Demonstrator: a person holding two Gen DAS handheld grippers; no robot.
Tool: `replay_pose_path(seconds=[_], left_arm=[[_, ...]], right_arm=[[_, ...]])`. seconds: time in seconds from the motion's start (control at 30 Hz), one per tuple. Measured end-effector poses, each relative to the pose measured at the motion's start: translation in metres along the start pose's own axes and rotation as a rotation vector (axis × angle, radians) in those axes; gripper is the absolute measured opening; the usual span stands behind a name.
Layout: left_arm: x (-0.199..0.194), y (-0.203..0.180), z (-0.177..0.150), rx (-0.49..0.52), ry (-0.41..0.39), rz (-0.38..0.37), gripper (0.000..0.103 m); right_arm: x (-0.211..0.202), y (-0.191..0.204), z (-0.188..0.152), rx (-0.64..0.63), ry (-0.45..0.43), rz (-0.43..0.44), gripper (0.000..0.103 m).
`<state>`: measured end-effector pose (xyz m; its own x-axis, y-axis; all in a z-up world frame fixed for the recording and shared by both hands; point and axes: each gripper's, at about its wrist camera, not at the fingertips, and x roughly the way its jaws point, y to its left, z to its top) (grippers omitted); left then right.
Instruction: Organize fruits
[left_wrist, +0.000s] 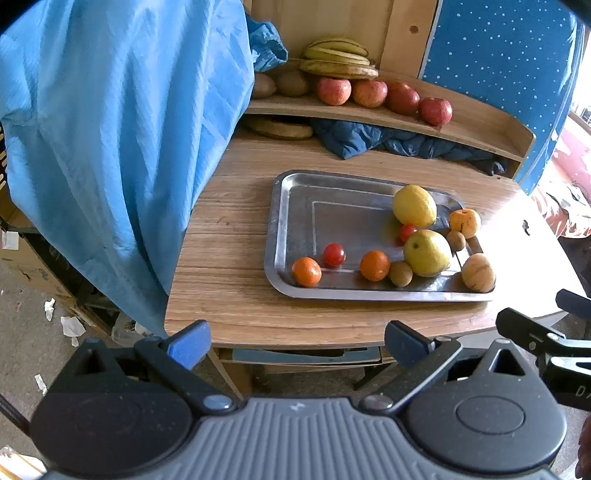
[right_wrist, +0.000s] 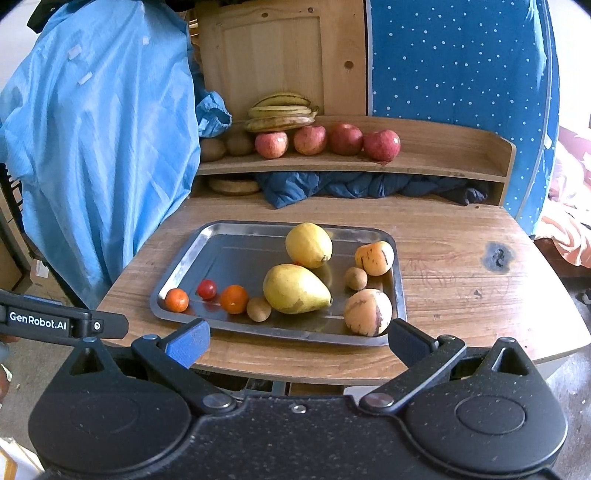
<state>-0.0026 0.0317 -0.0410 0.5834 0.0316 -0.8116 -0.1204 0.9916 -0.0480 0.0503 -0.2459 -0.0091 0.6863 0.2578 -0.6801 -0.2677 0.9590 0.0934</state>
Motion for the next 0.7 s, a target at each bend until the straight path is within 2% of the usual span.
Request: replay_pose_path(seconds=[0.7], left_arm=[[0.014, -0.008, 0.008, 0.011, 0.033, -0.005, 0.099]], right_arm=[[0.011, -0.009, 0.001, 0.008, 0.038, 0.007, 0.102]])
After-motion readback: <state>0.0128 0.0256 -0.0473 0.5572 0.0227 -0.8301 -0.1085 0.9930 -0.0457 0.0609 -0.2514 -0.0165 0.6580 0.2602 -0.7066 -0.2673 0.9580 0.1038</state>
